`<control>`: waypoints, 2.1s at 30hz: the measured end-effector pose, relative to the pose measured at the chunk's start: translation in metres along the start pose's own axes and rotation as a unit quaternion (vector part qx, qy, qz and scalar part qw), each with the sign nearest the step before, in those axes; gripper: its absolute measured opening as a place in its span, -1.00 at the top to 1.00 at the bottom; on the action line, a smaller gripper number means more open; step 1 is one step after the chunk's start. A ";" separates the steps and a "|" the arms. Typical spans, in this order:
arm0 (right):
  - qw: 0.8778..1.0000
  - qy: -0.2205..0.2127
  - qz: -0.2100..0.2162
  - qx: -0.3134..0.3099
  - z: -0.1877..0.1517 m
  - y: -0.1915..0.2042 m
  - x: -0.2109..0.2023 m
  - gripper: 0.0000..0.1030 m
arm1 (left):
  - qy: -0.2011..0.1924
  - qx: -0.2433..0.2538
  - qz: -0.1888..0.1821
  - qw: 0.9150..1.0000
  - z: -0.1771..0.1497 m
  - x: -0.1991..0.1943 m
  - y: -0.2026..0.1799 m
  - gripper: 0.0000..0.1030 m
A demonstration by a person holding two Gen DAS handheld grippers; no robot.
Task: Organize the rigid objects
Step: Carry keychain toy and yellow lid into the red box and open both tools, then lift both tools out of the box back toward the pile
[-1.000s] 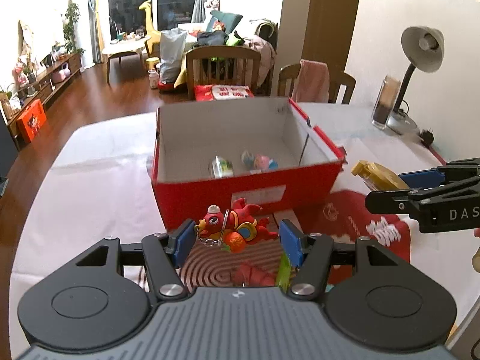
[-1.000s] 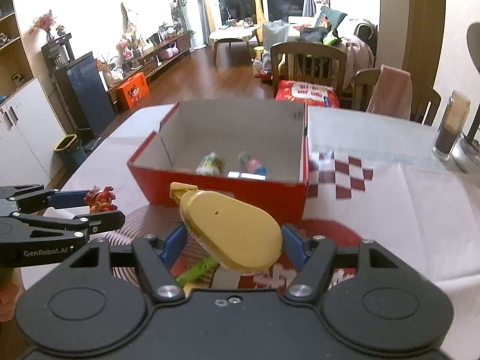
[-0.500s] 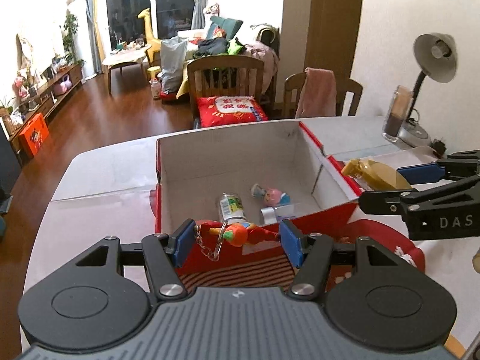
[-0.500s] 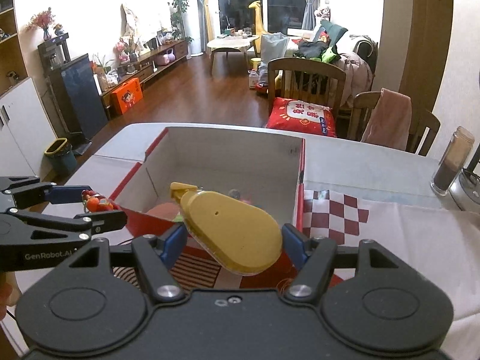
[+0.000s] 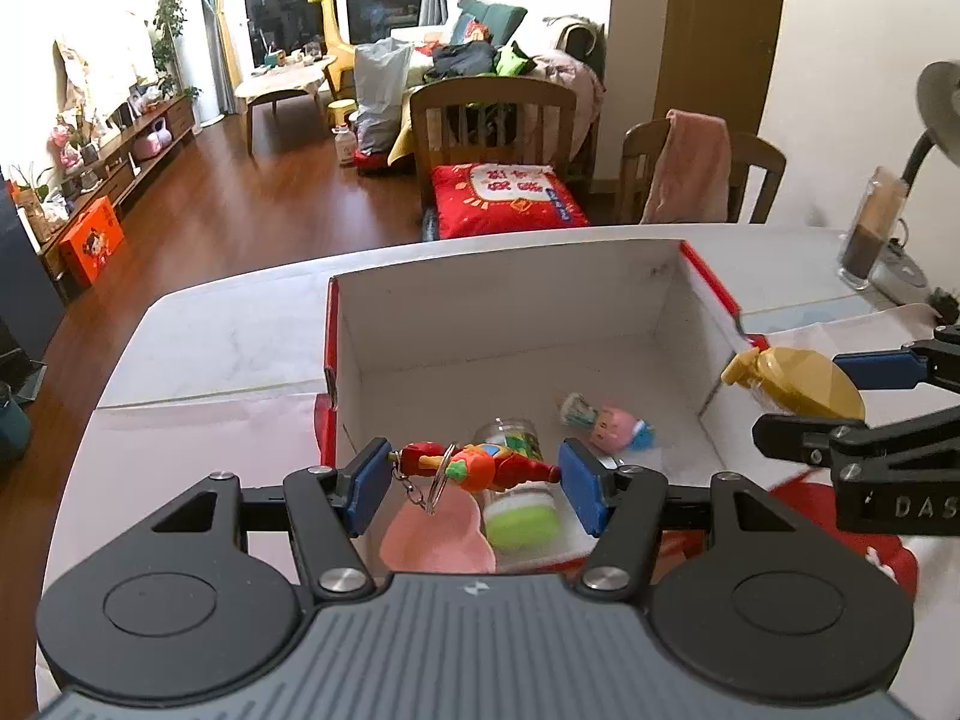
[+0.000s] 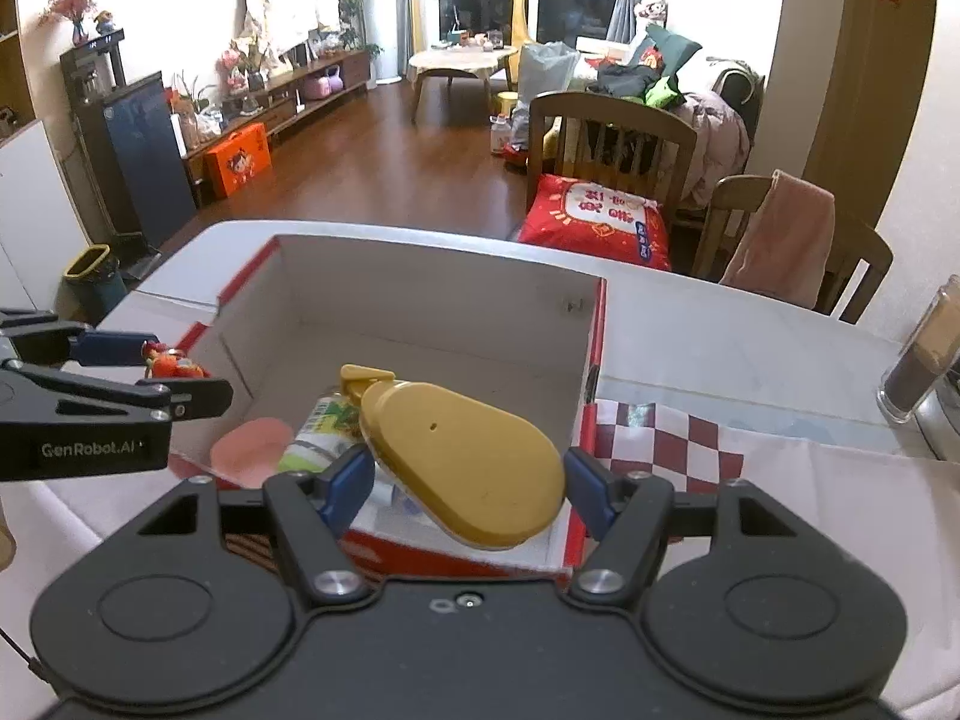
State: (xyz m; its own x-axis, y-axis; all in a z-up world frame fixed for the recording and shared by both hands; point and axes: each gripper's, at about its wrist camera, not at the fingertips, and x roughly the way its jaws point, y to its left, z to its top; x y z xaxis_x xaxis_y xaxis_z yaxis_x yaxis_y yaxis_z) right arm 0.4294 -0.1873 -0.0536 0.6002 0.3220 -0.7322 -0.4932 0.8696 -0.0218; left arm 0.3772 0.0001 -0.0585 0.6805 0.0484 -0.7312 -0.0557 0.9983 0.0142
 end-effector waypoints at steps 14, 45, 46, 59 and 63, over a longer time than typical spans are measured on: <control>0.997 0.056 0.009 -0.056 0.006 0.007 0.067 -0.33 | 0.054 0.002 0.024 0.998 0.026 0.069 -0.009 -0.18; 0.991 0.083 0.023 -0.105 0.008 0.019 0.093 -0.51 | 0.117 0.009 0.032 0.993 0.026 0.121 -0.013 -0.20; 0.991 0.082 0.023 -0.103 0.008 0.018 0.092 -0.51 | 0.117 0.008 0.032 0.993 0.026 0.120 -0.012 -0.20; 0.995 0.057 0.019 -0.080 0.012 0.011 0.061 -0.53 | 0.093 -0.008 0.006 0.996 0.024 0.087 -0.011 -0.24; 0.996 0.048 0.019 -0.072 0.012 0.011 0.048 -0.55 | 0.081 -0.008 0.004 0.997 0.025 0.070 -0.012 -0.24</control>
State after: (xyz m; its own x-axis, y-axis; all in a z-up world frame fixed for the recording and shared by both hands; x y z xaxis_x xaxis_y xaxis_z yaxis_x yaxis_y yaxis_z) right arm 0.4605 -0.1574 -0.0812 0.5204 0.3097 -0.7958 -0.6033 0.7928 -0.0859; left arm 0.4440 -0.0082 -0.0928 0.5535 0.0502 -0.8313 -0.0741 0.9972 0.0109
